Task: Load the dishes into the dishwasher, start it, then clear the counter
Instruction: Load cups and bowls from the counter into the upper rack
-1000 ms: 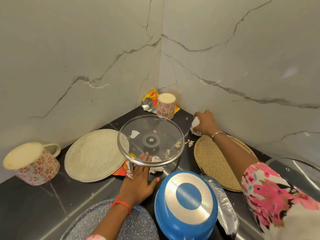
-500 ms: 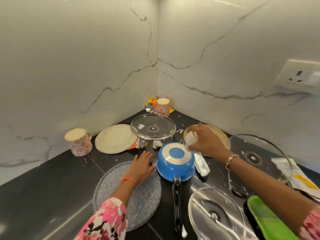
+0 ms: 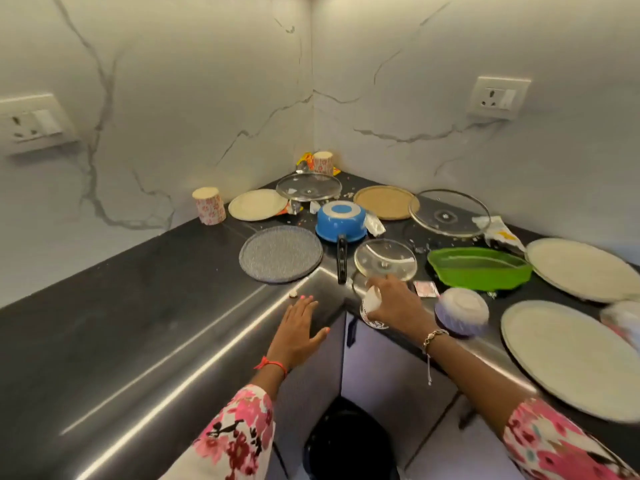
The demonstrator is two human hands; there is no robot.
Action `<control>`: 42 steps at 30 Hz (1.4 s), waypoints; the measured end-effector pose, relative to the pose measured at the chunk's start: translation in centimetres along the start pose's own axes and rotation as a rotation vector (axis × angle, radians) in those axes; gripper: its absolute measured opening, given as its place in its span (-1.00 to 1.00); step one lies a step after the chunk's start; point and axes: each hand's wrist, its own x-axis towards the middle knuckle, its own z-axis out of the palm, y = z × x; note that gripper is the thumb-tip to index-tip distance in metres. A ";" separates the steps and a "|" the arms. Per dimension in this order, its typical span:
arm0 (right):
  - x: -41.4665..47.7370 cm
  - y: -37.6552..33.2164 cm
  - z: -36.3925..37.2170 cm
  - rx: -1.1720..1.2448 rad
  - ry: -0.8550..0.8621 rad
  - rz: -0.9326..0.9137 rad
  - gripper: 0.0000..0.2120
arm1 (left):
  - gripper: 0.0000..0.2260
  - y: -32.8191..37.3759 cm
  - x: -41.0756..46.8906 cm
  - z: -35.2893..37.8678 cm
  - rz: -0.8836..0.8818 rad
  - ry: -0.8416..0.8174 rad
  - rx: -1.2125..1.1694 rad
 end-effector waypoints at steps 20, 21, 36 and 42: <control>-53.4 0.5 16.0 0.104 -0.091 0.645 -0.49 | -0.21 10.9 -42.8 13.8 0.315 -0.469 0.022; -55.6 1.0 16.3 0.111 -0.091 0.677 -0.50 | -0.23 12.2 -44.0 14.4 0.349 -0.489 0.035; -76.6 18.2 12.2 0.198 0.052 0.837 -0.46 | -0.33 35.0 -51.9 26.2 0.490 -0.651 -0.056; -79.0 24.4 11.9 0.228 -0.048 0.729 -0.46 | -0.39 38.4 -53.2 29.5 0.392 -0.645 -0.046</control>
